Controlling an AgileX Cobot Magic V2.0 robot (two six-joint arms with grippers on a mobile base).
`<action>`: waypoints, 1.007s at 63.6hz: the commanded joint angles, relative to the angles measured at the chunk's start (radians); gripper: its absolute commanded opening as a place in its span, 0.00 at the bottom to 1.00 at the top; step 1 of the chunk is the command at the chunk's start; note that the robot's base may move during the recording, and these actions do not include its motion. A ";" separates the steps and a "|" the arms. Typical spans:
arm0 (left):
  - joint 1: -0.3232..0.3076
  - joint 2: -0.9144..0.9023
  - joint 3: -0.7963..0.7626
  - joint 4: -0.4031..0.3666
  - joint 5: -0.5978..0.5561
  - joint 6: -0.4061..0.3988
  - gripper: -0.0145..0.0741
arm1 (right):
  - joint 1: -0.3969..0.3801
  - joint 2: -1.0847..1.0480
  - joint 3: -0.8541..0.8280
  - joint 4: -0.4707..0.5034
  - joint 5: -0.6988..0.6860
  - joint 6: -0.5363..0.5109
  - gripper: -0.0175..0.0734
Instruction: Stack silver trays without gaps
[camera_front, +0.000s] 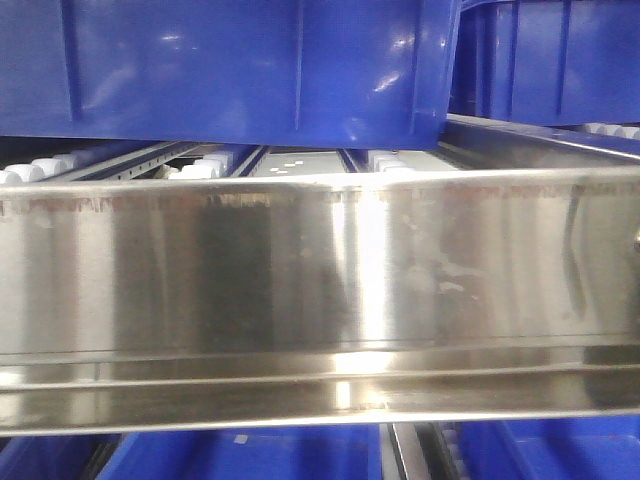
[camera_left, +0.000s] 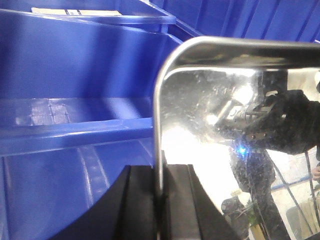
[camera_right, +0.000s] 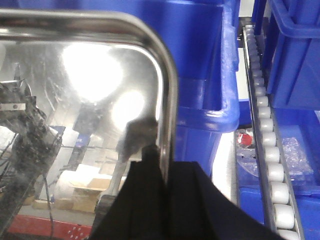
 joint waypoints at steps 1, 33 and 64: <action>-0.004 -0.015 -0.012 -0.028 -0.035 0.001 0.14 | 0.005 -0.004 -0.013 -0.010 -0.056 -0.010 0.13; -0.004 -0.015 -0.012 -0.028 -0.035 0.001 0.14 | 0.005 -0.004 -0.013 -0.010 -0.056 -0.010 0.13; -0.004 -0.015 -0.012 -0.028 -0.037 0.001 0.14 | 0.005 -0.004 -0.013 -0.010 -0.056 -0.010 0.13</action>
